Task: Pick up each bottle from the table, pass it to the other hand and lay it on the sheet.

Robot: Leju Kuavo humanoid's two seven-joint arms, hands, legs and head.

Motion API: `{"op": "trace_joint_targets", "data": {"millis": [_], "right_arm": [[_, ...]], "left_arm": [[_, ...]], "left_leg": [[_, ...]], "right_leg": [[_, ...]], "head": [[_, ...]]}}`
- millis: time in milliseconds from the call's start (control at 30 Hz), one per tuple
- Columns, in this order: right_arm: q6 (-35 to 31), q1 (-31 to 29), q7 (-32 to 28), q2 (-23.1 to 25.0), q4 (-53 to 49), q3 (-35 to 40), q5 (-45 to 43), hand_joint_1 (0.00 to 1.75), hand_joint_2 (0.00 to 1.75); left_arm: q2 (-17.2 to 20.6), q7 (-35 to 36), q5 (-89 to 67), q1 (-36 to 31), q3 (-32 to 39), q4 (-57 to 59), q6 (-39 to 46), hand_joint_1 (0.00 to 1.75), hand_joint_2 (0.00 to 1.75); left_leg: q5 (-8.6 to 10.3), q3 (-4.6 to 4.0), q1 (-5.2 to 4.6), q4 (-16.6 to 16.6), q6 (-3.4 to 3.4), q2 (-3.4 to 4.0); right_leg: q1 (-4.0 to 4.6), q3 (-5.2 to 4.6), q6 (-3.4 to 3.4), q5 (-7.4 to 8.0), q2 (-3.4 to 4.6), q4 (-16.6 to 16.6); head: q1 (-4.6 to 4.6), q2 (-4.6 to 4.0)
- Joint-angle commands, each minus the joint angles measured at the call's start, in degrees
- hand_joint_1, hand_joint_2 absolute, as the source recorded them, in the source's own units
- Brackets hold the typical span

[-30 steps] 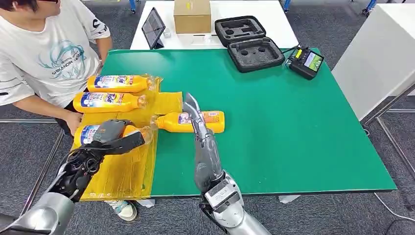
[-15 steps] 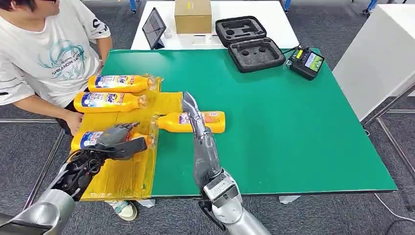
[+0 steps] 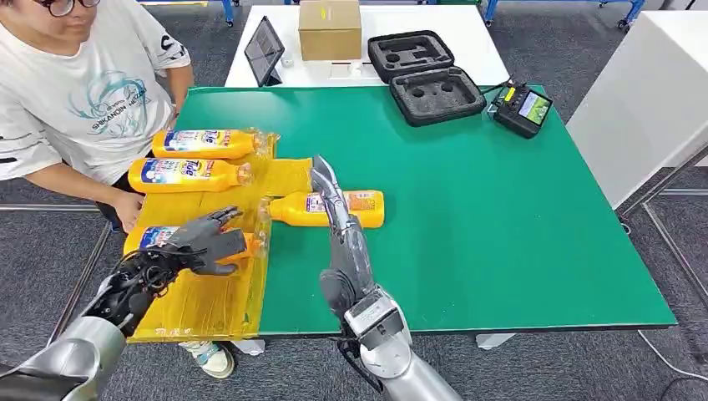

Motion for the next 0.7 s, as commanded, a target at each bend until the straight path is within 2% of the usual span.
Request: {"op": "trace_joint_targets", "data": {"millis": [33,367,433,500,533,633,667,700], "right_arm": [[-1.03,-2.01,0.11,-0.13,5.71,-0.23,-0.05,0.00,1.75],[-1.37,-2.06,0.11,-0.20,5.81,-0.06,0.13,0.00,1.75],[-1.91,-2.05,0.11,-0.30,6.06,0.49,0.14,0.00,1.75],[-1.51,-2.39,0.11,-0.34,8.00,1.49,0.51,0.00,1.75],[-1.74,-2.45,0.11,-0.35,8.29,1.93,0.78,0.00,1.75],[-2.02,-3.12,0.11,-0.36,9.72,2.90,0.12,0.00,1.75],[-2.35,-3.15,0.11,-0.45,9.70,3.06,-0.09,0.00,1.75],[-3.10,-3.29,0.11,-0.75,9.89,3.47,0.40,0.00,1.75]], "left_arm": [[-3.74,-1.13,22.93,4.32,15.57,1.90,-15.10,0.00,0.00],[-3.90,-0.66,24.45,4.65,16.12,1.11,-15.29,0.00,0.00],[-5.37,-0.07,33.70,5.00,20.85,-1.17,-11.25,0.00,0.00],[-7.01,-4.60,37.44,5.39,23.83,-5.26,7.11,0.00,0.00],[-6.95,-5.36,38.97,5.64,22.91,-7.12,9.91,0.00,0.00],[-6.30,-5.62,46.79,6.72,23.62,-10.60,10.99,0.00,0.00],[-6.29,-8.61,47.42,7.06,23.68,-11.60,14.60,0.00,0.00],[-6.49,-13.36,45.30,7.77,23.51,-14.29,23.13,0.00,0.00]], "left_leg": [[-0.03,0.22,-0.02,-0.10,-0.02,0.11],[-0.03,0.14,-0.05,-0.08,-0.01,0.00],[-0.03,0.14,-0.05,-0.08,-0.01,-0.02],[-0.03,0.16,-0.03,-0.10,-0.03,0.01],[-0.04,0.14,-0.01,-0.08,-0.03,-0.01],[-0.05,-0.01,0.03,0.01,-0.03,0.00],[-0.08,-0.04,0.06,0.03,-0.06,0.13],[-0.05,-0.16,0.03,0.01,-0.04,0.18]], "right_leg": [[-0.03,0.16,-0.02,0.01,0.15,-0.10],[-0.03,0.15,0.03,-0.04,0.05,-0.07],[-0.03,0.15,0.03,-0.05,0.03,-0.07],[-0.01,0.16,0.01,-0.03,0.07,-0.11],[0.01,0.15,0.01,-0.03,0.05,-0.11],[0.06,-0.01,0.02,-0.03,0.06,-0.06],[0.09,-0.08,-0.02,0.00,0.19,-0.05],[0.05,-0.25,-0.03,0.04,0.18,-0.04]], "head": [[0.00,0.00],[0.00,0.00],[0.00,0.00],[0.00,0.00],[0.00,0.00],[0.04,0.00],[0.02,0.00],[0.00,0.00]]}}
